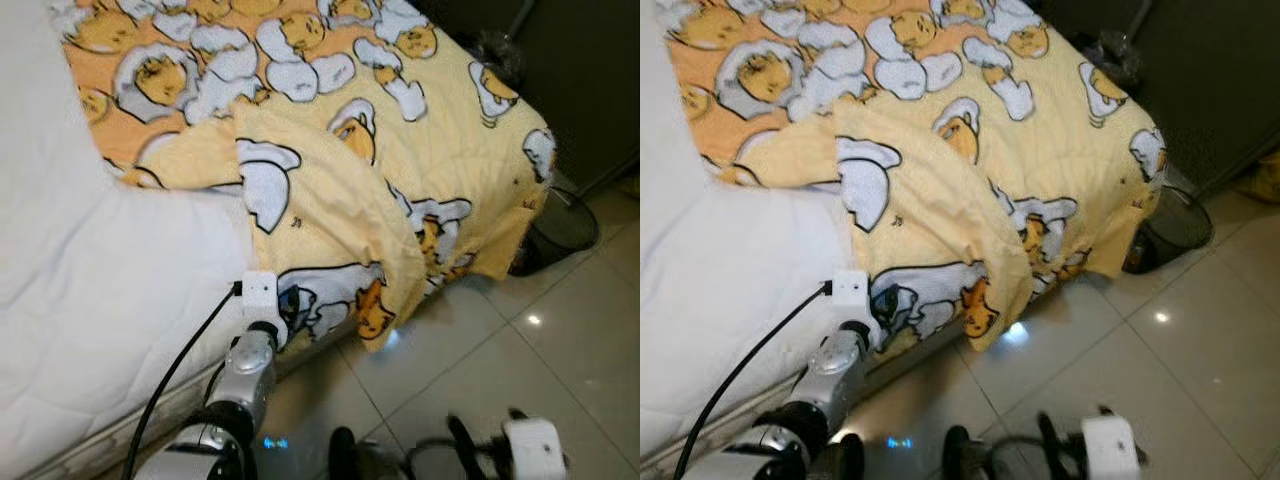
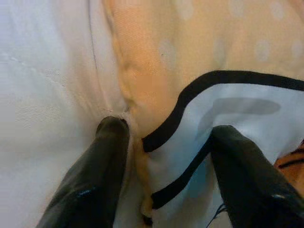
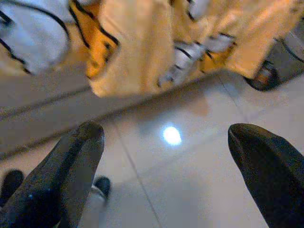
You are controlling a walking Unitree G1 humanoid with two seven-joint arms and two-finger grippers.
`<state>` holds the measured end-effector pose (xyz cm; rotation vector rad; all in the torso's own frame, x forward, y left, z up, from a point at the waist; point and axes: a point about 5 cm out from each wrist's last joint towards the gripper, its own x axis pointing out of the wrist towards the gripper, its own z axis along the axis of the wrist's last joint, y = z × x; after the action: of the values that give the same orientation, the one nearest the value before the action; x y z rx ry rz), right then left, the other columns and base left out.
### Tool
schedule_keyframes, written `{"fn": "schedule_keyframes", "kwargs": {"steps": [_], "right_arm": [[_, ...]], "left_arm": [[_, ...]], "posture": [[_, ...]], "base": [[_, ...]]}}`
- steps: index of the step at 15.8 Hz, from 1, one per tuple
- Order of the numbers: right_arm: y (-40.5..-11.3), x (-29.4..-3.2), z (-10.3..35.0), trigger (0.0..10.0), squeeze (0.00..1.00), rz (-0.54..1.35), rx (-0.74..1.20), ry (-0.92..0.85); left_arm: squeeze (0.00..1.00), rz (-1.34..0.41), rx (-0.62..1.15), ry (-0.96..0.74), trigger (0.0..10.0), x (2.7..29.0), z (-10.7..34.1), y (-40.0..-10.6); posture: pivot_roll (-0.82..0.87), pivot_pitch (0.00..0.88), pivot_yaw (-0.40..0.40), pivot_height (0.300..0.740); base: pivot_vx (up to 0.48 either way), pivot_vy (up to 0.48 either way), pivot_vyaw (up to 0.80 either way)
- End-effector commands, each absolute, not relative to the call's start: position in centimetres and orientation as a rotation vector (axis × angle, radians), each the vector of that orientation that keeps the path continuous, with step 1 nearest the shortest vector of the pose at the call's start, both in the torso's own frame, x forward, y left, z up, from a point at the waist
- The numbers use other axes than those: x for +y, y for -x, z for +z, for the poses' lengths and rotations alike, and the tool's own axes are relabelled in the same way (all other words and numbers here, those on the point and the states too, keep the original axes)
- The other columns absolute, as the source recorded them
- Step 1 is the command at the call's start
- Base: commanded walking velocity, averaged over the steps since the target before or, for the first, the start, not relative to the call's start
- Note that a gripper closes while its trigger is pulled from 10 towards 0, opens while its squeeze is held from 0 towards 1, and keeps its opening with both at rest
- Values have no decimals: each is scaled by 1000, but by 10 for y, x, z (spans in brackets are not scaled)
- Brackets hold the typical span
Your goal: Clean up the room
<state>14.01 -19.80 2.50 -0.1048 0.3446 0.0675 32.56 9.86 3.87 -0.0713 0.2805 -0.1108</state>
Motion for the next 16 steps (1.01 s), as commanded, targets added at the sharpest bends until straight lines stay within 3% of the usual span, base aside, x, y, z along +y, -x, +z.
{"fn": "schedule_keyframes", "kwargs": {"steps": [1,5,10,16], "right_arm": [[-134,-198,20,10000,0,92,384,79],[-144,-184,19,10000,0,265,395,36],[-149,-195,18,10000,0,237,408,58],[-155,-197,21,10000,0,235,401,59]], "left_arm": [[0,-185,436,58,0,86,12,-306],[0,-250,420,58,0,79,18,-311],[0,-412,375,-12,0,55,19,-303],[0,-420,366,-21,0,54,19,-302]], "posture": [[-33,289,-94,740],[-45,283,-90,740],[-70,290,-108,740],[-91,280,-112,740]], "base": [[0,0,0],[0,0,0],[0,0,0],[0,0,0]]}}
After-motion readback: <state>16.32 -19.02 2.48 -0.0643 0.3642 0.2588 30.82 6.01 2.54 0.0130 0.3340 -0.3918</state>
